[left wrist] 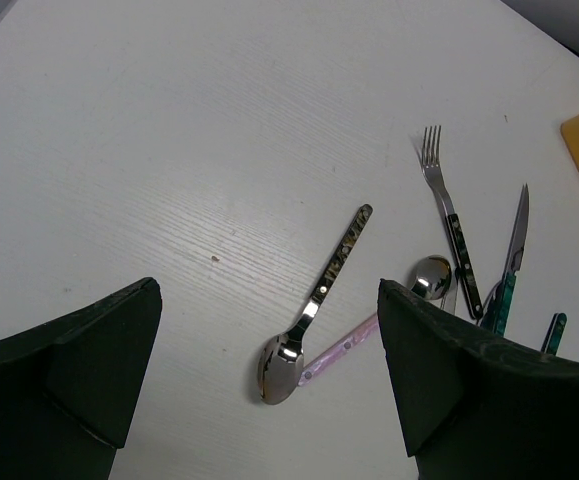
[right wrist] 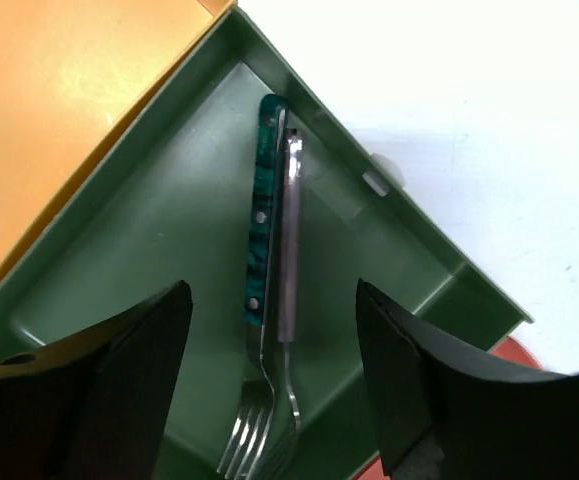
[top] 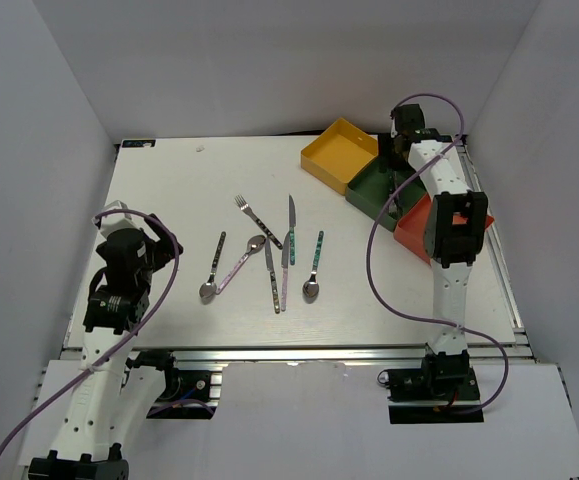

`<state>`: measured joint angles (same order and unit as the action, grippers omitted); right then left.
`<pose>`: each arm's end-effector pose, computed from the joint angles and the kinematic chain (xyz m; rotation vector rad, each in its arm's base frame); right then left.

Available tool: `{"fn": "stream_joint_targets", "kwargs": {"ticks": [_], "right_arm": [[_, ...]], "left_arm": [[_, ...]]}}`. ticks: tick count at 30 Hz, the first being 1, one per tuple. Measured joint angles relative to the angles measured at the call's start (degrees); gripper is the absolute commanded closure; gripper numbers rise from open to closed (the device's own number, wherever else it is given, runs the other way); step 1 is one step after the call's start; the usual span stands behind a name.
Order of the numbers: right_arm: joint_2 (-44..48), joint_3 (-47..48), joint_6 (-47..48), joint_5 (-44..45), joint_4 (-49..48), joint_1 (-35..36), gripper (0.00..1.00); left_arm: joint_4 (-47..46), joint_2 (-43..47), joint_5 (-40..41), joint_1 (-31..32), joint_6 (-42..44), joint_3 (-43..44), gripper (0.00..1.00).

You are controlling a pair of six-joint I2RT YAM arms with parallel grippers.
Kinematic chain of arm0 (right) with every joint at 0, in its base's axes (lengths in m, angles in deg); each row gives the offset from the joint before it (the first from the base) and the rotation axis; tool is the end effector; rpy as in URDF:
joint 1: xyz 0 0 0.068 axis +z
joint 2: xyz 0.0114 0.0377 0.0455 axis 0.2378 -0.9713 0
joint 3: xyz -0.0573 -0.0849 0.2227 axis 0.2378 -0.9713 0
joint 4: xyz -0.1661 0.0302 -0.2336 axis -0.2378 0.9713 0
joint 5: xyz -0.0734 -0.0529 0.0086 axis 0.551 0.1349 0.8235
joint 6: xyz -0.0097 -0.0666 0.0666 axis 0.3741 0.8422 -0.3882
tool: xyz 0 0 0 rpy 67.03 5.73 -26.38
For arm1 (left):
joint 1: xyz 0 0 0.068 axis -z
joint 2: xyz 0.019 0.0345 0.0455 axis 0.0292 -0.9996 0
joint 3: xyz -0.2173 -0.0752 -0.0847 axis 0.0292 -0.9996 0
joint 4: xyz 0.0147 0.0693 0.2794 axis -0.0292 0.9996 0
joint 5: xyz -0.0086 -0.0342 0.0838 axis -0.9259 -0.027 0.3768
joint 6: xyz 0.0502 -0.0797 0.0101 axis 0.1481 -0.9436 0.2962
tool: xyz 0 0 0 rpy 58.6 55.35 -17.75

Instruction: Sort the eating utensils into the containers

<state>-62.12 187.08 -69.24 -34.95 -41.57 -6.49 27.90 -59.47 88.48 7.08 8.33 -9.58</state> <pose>0.5643 0.0542 0.1749 -0.0631 2.3934 -0.1923 0.2400 0.0026 0.2679 -0.5768 1.9716 -0.0497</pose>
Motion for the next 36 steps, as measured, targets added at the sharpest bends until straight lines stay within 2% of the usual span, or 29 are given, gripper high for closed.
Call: {"fn": "stream_joint_targets", "kwargs": {"ticks": [5,6,7,9,10,14,17,20,24,28,30,34,36], "right_arm": [[1.3,-0.7,-1.1,0.2,0.6,0.8,0.22],[2.8,-1.9,-1.9,0.6,0.8,1.3,0.22],[4.6,-3.4,-2.8,1.2,0.9,1.8,0.16],[9.2,-7.4,-4.6,3.5,1.4,3.6,0.11],[12.7,-10.8,-6.0,5.2,0.8,5.2,0.11],[27.3,-24.8,-13.5,11.5,-1.2,16.6,0.11],[34.8,-34.3,-19.4,11.8,-4.4,27.1,0.11],[36.9,-40.7,-23.8,11.0,-5.7,34.6,0.11],[34.8,-45.3,-25.2,6.6,-8.9,39.6,0.21],[26.4,-39.7,-20.4,1.3,-11.3,40.9,0.26],[19.8,-32.1,-17.0,-0.4,-12.0,40.9,0.31],[5.7,-12.5,-10.3,-1.8,-11.0,40.7,0.34],[0.2,-5.0,-7.8,-1.8,-9.9,40.5,0.41]], "left_arm": [[0.0,-0.1,0.0,0.0,0.0,0.0,0.02],[0.0,-0.2,0.0,0.0,0.0,0.0,0.02],[0.0,-0.2,0.0,0.0,0.0,0.0,0.02],[0.0,-0.4,0.0,0.0,0.0,0.0,0.02],[0.0,-0.5,0.0,0.0,0.0,0.0,0.02],[0.0,-0.7,0.1,0.0,0.0,0.0,0.02],[0.0,-1.3,0.1,0.0,0.0,0.0,0.02],[-0.3,-3.3,-0.7,0.0,0.3,0.0,0.02],[-1.1,-10.3,-2.7,0.1,0.8,0.1,0.02],[-1.6,-17.0,-3.0,0.1,0.8,0.0,0.02],[-1.9,-17.7,-3.1,0.1,0.7,-0.2,0.02],[-2.8,-17.1,-4.2,0.1,0.7,-0.9,0.02],[-3.1,-17.3,-4.8,0.1,0.7,-0.9,0.02]]}}
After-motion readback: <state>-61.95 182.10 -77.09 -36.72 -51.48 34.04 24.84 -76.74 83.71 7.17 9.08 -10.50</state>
